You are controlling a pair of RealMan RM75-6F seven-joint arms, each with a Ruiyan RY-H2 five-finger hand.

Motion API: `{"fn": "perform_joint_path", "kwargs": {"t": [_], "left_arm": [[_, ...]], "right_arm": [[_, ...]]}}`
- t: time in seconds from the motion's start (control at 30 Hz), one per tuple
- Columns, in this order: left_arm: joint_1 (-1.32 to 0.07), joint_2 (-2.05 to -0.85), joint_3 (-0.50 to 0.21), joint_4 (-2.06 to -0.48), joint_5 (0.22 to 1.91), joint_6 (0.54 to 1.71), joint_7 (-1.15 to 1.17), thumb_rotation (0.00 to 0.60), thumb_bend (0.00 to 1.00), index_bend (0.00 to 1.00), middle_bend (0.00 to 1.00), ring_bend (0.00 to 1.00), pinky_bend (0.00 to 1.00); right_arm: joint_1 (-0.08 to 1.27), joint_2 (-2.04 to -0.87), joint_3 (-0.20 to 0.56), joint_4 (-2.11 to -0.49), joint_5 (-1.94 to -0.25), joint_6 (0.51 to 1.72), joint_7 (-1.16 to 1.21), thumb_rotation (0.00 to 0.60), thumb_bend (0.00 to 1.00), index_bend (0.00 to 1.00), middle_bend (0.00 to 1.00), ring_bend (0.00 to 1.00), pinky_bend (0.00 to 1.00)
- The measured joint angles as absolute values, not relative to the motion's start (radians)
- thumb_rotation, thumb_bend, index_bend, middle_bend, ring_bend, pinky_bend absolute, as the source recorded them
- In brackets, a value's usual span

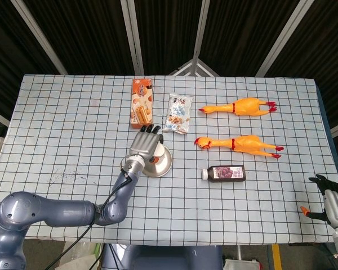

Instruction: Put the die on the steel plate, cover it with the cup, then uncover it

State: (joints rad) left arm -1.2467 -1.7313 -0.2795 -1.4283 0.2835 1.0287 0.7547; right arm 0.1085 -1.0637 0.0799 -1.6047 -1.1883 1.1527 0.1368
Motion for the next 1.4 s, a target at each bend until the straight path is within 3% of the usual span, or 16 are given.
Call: {"fn": "perform_joint_path", "kwargs": {"t": [0.13, 0.47, 0.7, 0.9, 1.17, 1.4], "left_arm": [[-1.239, -1.731, -0.274, -1.427, 0.285, 1.018, 0.754, 0.600, 0.44, 0.38, 0.06, 0.00, 0.00], [-1.228, -1.728, -0.267, -1.417, 0.283, 0.999, 0.757, 0.600, 0.42, 0.20, 0.04, 0.00, 0.00], [-1.221, -1.715, -0.267, -1.433, 0.291, 0.999, 0.763, 0.600, 0.41, 0.14, 0.04, 0.00, 0.00], [-1.215, -1.708, -0.273, -1.442, 0.310, 1.013, 0.757, 0.600, 0.41, 0.15, 0.05, 0.00, 0.00], [-1.209, -1.713, -0.267, -1.436, 0.333, 1.030, 0.764, 0.600, 0.41, 0.29, 0.13, 0.00, 0.00], [-1.195, -1.742, -0.269, -1.401, 0.384, 1.025, 0.729, 0.600, 0.44, 0.30, 0.21, 0.00, 0.00]], "right_arm": [[0.109, -1.061, 0.080, -1.608, -1.185, 1.150, 0.136, 0.600, 0.23, 0.20, 0.10, 0.10, 0.00], [0.109, -1.059, 0.081, -1.610, -1.182, 1.147, 0.136, 0.600, 0.23, 0.20, 0.10, 0.10, 0.00], [0.110, -1.057, 0.079, -1.617, -1.177, 1.143, 0.129, 0.600, 0.23, 0.20, 0.10, 0.10, 0.00], [0.111, -1.056, 0.079, -1.619, -1.172, 1.139, 0.127, 0.600, 0.23, 0.20, 0.10, 0.10, 0.00], [0.112, -1.054, 0.079, -1.624, -1.166, 1.135, 0.122, 0.600, 0.23, 0.20, 0.10, 0.10, 0.00], [0.112, -1.052, 0.079, -1.625, -1.164, 1.131, 0.127, 0.600, 0.23, 0.20, 0.10, 0.10, 0.00]]}}
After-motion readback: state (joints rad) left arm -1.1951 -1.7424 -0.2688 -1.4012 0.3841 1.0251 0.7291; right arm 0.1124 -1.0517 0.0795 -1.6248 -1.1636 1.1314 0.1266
